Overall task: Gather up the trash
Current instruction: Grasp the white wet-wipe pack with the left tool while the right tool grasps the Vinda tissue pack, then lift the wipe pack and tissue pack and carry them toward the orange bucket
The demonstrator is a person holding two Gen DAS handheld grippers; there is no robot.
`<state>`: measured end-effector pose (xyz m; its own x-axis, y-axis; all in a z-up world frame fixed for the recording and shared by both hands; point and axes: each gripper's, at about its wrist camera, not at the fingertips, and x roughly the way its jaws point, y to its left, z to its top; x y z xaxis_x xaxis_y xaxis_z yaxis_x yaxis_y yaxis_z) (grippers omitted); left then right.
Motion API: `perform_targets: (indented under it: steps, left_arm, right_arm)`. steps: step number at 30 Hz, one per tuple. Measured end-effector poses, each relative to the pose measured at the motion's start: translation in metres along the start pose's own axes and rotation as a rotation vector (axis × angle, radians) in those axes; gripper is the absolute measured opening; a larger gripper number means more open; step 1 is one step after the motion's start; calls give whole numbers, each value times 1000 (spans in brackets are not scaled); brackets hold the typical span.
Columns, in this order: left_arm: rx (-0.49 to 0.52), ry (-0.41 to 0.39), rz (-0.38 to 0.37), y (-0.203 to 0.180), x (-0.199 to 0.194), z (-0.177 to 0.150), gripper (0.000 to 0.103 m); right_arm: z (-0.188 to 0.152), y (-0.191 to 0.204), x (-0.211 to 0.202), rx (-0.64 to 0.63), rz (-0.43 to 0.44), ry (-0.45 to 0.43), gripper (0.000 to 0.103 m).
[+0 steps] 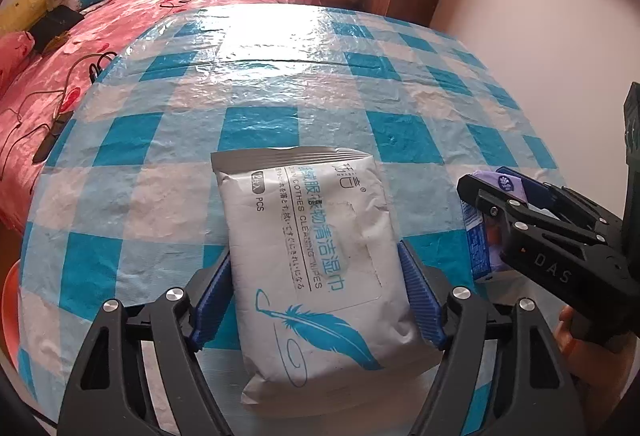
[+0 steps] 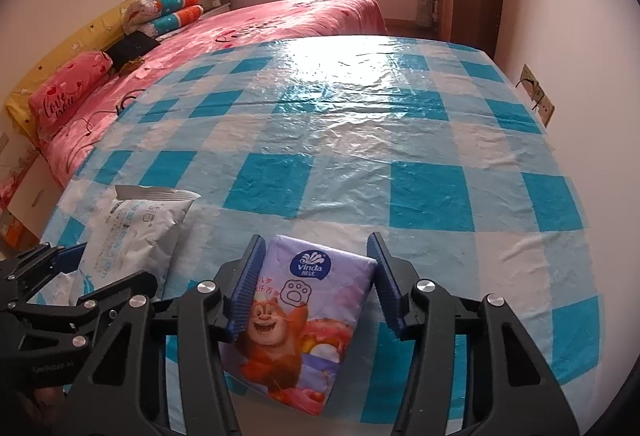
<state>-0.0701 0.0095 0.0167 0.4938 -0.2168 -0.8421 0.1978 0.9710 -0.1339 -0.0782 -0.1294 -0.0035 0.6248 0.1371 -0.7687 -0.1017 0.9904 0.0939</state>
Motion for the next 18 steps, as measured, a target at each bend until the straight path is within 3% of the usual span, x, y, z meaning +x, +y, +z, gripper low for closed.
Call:
perform_targets:
  steps: [7, 18]
  left_arm:
    - [-34, -9, -31, 19, -5, 0, 76]
    - [-76, -65, -16, 55, -19, 1, 76]
  right_arm:
    - [11, -20, 2, 30, 48, -26, 51]
    - [13, -10, 10, 46, 97, -50, 51]
